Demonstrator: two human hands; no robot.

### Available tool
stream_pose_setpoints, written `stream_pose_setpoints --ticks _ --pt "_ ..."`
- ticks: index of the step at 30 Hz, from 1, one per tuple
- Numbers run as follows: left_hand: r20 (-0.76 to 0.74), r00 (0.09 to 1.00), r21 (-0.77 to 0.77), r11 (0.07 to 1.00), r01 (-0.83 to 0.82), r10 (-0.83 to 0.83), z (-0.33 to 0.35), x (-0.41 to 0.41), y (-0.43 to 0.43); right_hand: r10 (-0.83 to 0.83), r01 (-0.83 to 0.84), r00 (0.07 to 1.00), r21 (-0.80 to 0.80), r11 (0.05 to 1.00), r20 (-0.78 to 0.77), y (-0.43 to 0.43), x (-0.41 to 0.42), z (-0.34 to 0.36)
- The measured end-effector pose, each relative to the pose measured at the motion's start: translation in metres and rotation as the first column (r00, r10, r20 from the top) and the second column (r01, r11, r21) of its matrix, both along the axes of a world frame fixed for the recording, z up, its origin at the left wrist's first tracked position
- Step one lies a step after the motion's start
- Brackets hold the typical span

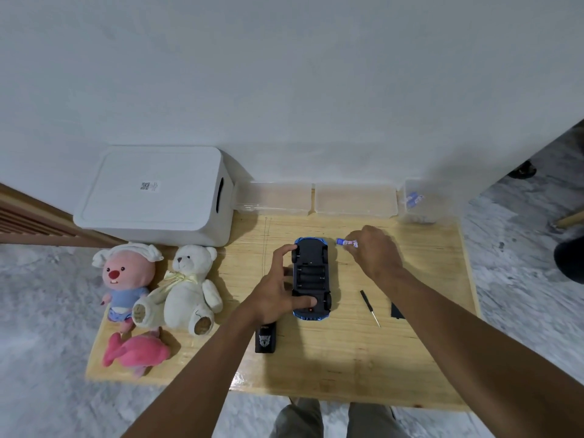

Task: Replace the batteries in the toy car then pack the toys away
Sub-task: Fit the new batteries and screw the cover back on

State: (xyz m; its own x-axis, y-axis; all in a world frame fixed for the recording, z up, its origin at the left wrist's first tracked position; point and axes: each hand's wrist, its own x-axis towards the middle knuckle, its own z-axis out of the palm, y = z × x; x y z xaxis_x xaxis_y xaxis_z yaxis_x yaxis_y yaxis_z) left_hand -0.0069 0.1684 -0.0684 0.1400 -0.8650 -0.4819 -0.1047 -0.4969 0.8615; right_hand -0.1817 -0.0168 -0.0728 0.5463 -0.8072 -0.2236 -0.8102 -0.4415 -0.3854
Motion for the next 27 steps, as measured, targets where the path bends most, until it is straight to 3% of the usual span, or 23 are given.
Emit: stream_pose_setpoints --ticks 4,8,11,14,18,27 --pt "0.021 1.0 0.002 1.0 0.021 -0.021 0.004 0.001 -0.001 -0.087 0.076 0.986 0.083 0.994 0.142 0.01 -0.003 0.009" --pt "0.041 0.999 0.019 1.0 -0.001 0.0 0.012 -0.001 -0.002 -0.065 -0.002 0.955 0.226 0.974 0.288 0.028 -0.011 0.037" --pt "0.036 0.999 0.019 1.0 -0.002 0.002 0.019 -0.002 -0.004 -0.055 -0.017 0.943 0.215 0.976 0.328 0.034 -0.013 0.056" --pt "0.035 0.999 0.015 0.999 0.031 -0.031 0.026 -0.005 -0.006 0.051 -0.114 0.948 0.187 0.976 0.314 0.037 -0.01 0.072" --pt "0.054 0.998 -0.004 0.999 0.044 -0.044 0.036 -0.009 -0.009 0.22 -0.248 0.958 0.149 0.957 0.181 0.045 -0.001 0.08" --pt "0.105 0.993 -0.096 0.993 0.07 -0.059 0.047 -0.013 -0.007 -0.152 0.083 0.914 0.192 0.978 0.376 0.062 -0.001 0.07"
